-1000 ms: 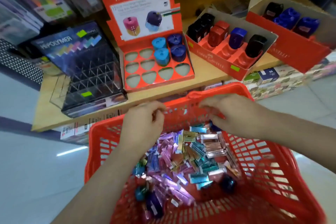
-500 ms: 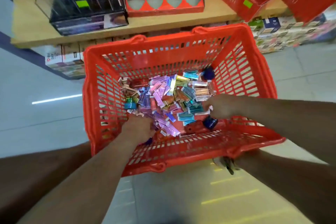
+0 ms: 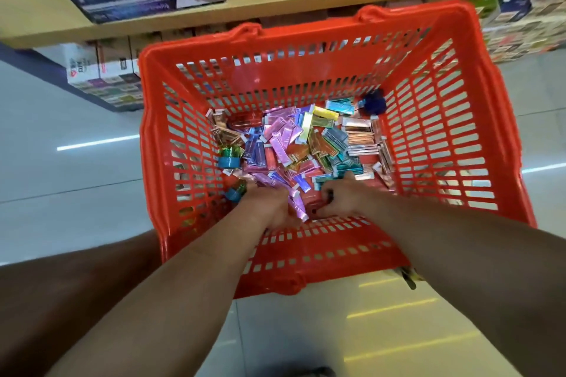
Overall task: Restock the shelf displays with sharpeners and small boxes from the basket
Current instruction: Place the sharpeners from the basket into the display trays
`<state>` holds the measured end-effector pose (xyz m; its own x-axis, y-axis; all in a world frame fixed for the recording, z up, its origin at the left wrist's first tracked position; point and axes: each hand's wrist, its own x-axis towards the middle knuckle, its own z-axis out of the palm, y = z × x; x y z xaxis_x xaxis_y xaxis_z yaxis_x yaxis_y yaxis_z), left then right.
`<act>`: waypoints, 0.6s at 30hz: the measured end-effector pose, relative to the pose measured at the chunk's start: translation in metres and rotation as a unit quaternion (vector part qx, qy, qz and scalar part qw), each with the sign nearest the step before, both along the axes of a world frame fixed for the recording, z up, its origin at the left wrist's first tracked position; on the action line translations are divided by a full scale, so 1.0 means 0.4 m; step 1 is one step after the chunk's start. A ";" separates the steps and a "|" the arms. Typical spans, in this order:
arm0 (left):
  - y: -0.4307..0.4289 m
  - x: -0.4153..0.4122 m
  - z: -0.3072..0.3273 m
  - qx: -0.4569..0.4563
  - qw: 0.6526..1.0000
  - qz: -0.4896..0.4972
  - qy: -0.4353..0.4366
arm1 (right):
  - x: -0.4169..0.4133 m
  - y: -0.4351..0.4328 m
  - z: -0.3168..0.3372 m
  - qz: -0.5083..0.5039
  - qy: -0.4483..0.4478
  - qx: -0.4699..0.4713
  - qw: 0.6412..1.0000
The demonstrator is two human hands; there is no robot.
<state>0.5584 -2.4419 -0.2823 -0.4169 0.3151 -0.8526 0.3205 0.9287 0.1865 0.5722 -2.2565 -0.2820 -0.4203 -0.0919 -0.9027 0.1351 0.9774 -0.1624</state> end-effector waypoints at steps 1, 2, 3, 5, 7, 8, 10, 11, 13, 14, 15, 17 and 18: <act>-0.003 -0.007 0.009 0.011 1.000 0.012 0.007 | -0.006 0.005 -0.003 -0.011 -0.004 -0.011 1.000; -0.007 -0.014 0.018 0.027 0.999 0.032 0.001 | -0.013 0.011 -0.002 -0.016 -0.002 -0.021 1.000; -0.015 -0.018 0.021 0.041 0.998 0.044 -0.007 | -0.021 0.017 -0.002 -0.023 -0.001 -0.032 0.999; -0.023 -0.016 0.026 0.061 0.998 0.034 -0.011 | -0.028 0.015 -0.003 -0.044 -0.005 -0.059 0.997; -0.018 -0.004 0.030 0.073 0.997 0.014 0.015 | -0.018 -0.004 -0.012 -0.072 -0.013 -0.077 0.994; -0.012 0.000 0.031 0.071 0.997 0.015 0.020 | -0.013 -0.013 -0.014 -0.089 -0.009 -0.083 0.992; 0.000 -0.002 0.027 0.052 0.998 0.020 0.015 | -0.009 -0.019 -0.016 -0.122 -0.003 -0.097 0.988; 0.003 -0.007 0.028 0.036 0.999 0.015 0.008 | -0.010 -0.013 -0.015 -0.137 -0.004 -0.109 0.985; 0.006 -0.024 0.032 0.023 0.999 0.018 -0.020 | -0.019 0.007 -0.002 -0.176 -0.018 -0.132 0.975; 0.004 -0.033 0.030 0.027 0.998 0.033 -0.044 | -0.024 0.015 0.010 -0.198 -0.025 -0.139 0.970; 0.003 -0.039 0.032 0.028 0.995 0.055 -0.076 | -0.025 0.020 0.020 -0.229 -0.030 -0.146 0.962; -0.005 -0.043 0.033 0.036 0.986 0.092 -0.132 | -0.025 0.022 0.037 -0.313 -0.049 -0.169 0.933; -0.012 -0.043 0.032 0.046 0.982 0.111 -0.143 | -0.024 0.020 0.047 -0.358 -0.061 -0.184 0.913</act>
<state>0.5410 -2.4468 -0.2695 -0.2322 0.3258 -0.9165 0.0352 0.9444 0.3268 0.5625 -2.2484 -0.2633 -0.3897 -0.1393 -0.9104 0.7575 0.5137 -0.4028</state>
